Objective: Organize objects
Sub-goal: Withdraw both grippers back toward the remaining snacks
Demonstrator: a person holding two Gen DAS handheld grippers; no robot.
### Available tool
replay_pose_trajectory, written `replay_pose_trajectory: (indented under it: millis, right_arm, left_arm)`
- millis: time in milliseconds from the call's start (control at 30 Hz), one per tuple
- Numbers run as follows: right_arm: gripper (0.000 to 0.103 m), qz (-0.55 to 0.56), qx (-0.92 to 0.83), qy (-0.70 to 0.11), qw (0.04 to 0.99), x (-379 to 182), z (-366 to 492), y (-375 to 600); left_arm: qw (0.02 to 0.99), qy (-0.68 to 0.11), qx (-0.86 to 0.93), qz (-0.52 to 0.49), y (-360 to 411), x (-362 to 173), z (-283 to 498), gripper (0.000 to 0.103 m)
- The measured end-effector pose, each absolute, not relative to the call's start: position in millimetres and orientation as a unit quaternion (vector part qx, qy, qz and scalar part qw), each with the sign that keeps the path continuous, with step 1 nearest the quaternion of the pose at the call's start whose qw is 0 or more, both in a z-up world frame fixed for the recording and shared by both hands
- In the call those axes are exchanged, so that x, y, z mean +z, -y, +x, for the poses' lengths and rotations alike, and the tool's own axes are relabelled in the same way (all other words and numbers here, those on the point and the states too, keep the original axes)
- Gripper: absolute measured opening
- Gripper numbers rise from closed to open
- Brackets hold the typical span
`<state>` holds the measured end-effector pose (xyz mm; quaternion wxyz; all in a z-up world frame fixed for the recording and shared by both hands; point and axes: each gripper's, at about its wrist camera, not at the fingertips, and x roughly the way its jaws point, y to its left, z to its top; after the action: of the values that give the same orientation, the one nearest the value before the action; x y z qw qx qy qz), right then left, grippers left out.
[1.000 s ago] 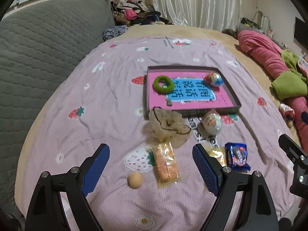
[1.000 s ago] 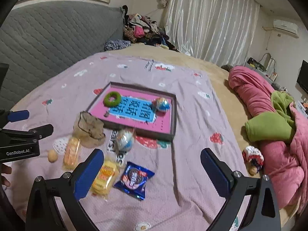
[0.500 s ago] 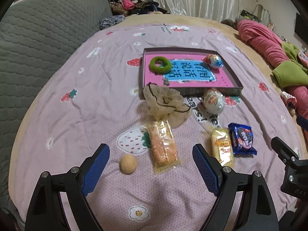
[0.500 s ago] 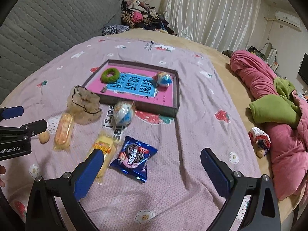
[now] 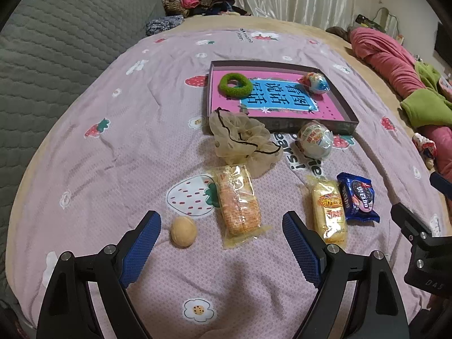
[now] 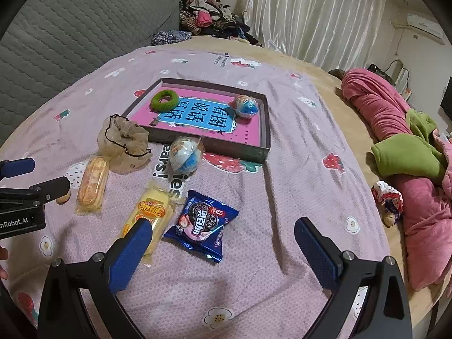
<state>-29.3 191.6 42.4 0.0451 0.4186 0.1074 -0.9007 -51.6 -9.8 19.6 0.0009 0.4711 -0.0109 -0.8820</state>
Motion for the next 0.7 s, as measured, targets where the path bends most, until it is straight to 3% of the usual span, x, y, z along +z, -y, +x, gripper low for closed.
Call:
replay_pose_trajectory:
  millis: [700]
  right_arm:
    - [0.102,0.444,-0.891,-0.090,0.035,17,-46,-200]
  left_arm:
    - [-0.002,0.002,-0.868,0.497,8,-15,-69,0.089]
